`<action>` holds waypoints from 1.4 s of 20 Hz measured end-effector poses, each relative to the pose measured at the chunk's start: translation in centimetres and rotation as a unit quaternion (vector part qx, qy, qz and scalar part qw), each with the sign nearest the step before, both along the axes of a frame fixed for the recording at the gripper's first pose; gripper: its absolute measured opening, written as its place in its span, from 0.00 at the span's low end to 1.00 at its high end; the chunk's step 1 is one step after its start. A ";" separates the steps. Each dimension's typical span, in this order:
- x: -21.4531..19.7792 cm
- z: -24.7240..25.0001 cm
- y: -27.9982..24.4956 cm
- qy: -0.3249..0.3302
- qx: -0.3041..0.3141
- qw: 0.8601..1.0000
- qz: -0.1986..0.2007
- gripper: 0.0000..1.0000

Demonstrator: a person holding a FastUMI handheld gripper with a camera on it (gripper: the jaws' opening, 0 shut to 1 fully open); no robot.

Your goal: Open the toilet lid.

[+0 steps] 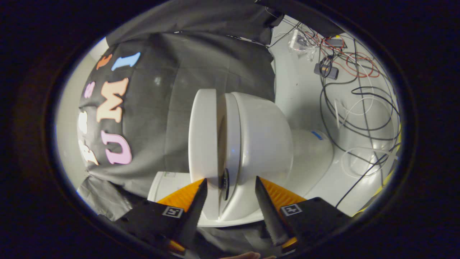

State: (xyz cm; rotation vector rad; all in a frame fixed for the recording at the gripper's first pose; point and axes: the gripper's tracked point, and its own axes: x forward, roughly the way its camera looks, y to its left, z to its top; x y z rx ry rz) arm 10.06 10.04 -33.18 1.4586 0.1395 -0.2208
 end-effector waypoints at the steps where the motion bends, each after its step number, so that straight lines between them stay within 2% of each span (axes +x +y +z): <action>1: 0.2 -0.3 -0.2 -0.007 0.003 1.000 -0.009 0.79; 4: 0.6 0.1 -0.3 -0.018 0.007 1.000 -0.016 0.59; 7: 0.7 1.1 -0.1 -0.030 0.020 0.999 0.000 0.39; 9: 0.9 0.8 0.0 -0.019 -0.007 1.000 0.012 0.25; 14: 0.9 0.5 -0.1 -0.009 0.007 1.000 0.017 0.25; 17: 1.7 0.0 -0.1 0.004 0.002 1.000 0.014 0.01; 20: 1.2 -0.1 -0.2 0.014 -0.011 1.000 0.013 0.00; 25: 1.0 0.3 0.2 0.071 -0.024 0.997 -0.007 0.01; 28: 0.8 1.8 0.4 0.074 -0.033 0.997 -0.014 0.01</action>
